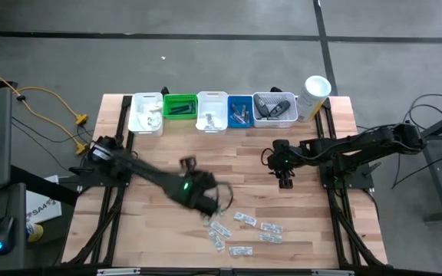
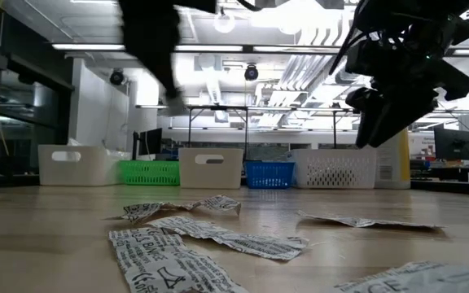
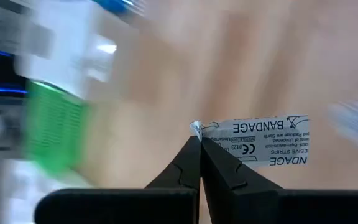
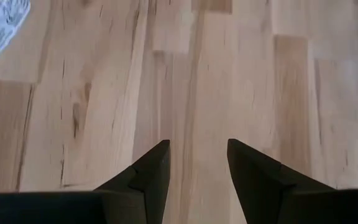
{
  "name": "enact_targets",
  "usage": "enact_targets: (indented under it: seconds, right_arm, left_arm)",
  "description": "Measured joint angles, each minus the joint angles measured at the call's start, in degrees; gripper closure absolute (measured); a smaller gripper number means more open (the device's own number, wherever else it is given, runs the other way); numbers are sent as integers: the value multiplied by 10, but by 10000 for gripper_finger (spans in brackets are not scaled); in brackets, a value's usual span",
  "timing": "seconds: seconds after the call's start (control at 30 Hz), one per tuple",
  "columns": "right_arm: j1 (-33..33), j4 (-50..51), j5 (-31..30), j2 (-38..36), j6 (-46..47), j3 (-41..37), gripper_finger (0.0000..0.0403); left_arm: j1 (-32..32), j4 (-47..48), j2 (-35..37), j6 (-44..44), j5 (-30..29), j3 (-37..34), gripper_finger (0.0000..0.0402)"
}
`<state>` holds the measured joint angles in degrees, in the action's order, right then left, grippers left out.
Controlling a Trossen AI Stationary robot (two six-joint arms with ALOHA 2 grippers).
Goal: Pick & Place Travel size toiletries
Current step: Put the white bandage into the middle white bin
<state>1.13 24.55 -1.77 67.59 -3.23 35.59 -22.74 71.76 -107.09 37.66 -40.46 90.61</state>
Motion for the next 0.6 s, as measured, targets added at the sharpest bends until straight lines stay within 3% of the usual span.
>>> enact_targets:
  seconds: [0.1,0.33,0.6]
  right_arm:
    - [0,-7,-9,0,-1,0,251]
    - [0,-8,-13,0,-10,0,251]
    - [0,-21,-13,0,-18,0,251]
  left_arm:
    - [59,8,0,-64,-55,16,401]
    - [226,-35,0,-227,-62,24,401]
    - [389,-213,1,-455,28,24,401]
